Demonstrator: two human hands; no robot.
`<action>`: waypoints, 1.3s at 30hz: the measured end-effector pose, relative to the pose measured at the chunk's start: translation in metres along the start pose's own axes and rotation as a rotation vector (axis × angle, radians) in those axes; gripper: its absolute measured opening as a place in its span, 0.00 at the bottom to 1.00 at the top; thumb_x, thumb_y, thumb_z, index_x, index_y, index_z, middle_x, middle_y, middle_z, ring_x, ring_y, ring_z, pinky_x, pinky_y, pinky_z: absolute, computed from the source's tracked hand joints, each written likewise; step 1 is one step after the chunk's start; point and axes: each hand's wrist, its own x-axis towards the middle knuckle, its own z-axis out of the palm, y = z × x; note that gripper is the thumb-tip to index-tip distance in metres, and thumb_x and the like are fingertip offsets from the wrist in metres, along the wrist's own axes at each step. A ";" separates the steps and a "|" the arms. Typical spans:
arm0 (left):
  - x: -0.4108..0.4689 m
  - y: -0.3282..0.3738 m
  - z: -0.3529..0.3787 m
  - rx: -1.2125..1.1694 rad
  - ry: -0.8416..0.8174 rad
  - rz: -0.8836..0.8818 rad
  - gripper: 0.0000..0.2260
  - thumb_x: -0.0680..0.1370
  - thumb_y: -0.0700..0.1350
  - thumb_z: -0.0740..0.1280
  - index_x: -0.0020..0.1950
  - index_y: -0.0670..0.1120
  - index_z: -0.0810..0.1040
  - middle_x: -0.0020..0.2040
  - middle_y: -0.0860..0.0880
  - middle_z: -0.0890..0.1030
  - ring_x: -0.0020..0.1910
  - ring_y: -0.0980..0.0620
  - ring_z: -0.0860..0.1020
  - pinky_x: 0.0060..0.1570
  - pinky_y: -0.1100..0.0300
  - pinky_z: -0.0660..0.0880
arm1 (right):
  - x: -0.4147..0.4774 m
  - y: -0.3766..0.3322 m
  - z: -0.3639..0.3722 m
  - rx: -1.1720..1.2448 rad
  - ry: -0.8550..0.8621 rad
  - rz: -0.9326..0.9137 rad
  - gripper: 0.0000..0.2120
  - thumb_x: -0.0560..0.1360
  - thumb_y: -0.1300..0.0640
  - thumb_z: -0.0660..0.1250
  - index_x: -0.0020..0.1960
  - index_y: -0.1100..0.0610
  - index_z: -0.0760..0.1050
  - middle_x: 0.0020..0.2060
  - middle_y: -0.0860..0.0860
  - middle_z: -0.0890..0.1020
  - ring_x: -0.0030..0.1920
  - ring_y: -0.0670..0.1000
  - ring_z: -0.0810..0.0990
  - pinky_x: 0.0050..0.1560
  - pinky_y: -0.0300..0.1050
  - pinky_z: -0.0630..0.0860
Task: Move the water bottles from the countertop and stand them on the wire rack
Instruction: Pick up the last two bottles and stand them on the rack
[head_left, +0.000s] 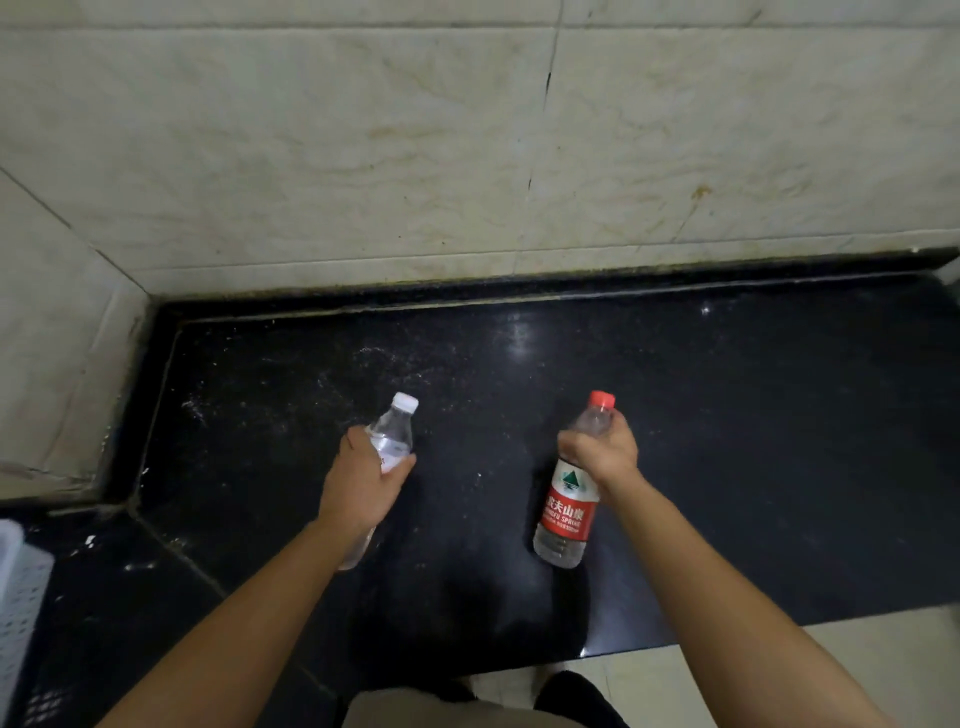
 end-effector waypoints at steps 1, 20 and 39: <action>-0.002 0.012 -0.008 -0.092 0.016 0.009 0.27 0.74 0.54 0.75 0.63 0.43 0.68 0.57 0.46 0.75 0.53 0.45 0.78 0.49 0.53 0.73 | -0.005 -0.007 -0.006 0.040 -0.015 -0.039 0.28 0.63 0.62 0.77 0.61 0.52 0.74 0.53 0.55 0.84 0.51 0.58 0.84 0.53 0.52 0.82; -0.086 0.270 -0.011 -0.788 -0.295 0.472 0.36 0.58 0.58 0.82 0.63 0.52 0.75 0.56 0.51 0.84 0.54 0.51 0.84 0.59 0.47 0.80 | -0.137 -0.055 -0.206 0.348 0.344 -0.547 0.07 0.70 0.63 0.76 0.43 0.53 0.80 0.38 0.50 0.83 0.40 0.48 0.82 0.44 0.46 0.79; -0.402 0.518 0.196 -0.673 -0.413 0.875 0.26 0.62 0.50 0.81 0.58 0.52 0.76 0.53 0.51 0.84 0.52 0.53 0.83 0.55 0.52 0.80 | -0.211 0.121 -0.592 0.521 0.699 -0.734 0.07 0.62 0.55 0.76 0.39 0.48 0.82 0.35 0.47 0.84 0.38 0.49 0.83 0.45 0.53 0.81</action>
